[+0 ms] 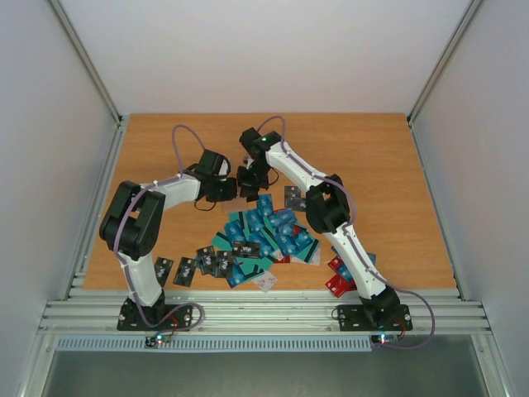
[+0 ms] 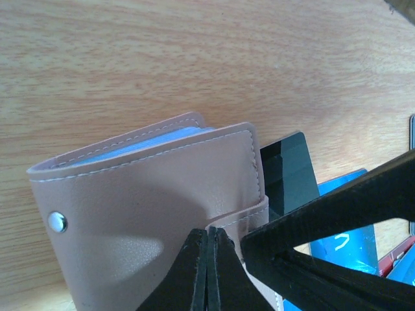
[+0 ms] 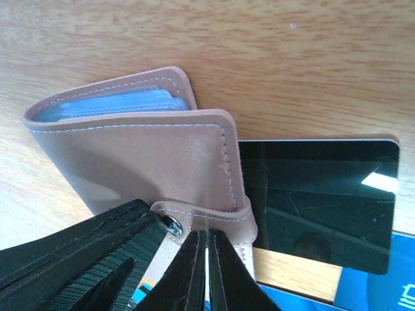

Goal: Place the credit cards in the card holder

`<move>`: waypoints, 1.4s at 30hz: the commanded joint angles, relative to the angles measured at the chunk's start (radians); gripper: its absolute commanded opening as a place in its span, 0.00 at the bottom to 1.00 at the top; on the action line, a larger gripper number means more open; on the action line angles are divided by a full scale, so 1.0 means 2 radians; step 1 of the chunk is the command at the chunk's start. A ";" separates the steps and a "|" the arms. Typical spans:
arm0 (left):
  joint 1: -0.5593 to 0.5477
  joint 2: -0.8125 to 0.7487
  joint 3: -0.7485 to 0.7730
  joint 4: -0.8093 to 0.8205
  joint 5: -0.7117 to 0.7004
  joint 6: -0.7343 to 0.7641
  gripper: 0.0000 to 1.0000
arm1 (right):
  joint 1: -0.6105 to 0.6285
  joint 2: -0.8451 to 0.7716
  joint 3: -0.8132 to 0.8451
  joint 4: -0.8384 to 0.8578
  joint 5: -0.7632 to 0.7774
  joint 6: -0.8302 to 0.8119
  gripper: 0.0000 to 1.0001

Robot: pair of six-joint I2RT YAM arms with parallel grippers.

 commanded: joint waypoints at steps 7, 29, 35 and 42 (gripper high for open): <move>-0.027 0.018 -0.008 -0.240 -0.005 0.036 0.15 | 0.023 0.028 0.027 -0.050 0.030 -0.026 0.05; -0.016 -0.026 0.110 -0.315 -0.002 0.055 0.37 | -0.004 -0.132 -0.028 -0.010 0.030 -0.030 0.05; -0.010 -0.055 0.087 -0.322 0.000 0.063 0.29 | -0.020 -0.177 -0.116 0.035 0.023 -0.032 0.05; 0.016 -0.119 0.063 -0.321 0.003 0.055 0.30 | -0.047 -0.290 -0.273 0.150 -0.028 -0.063 0.12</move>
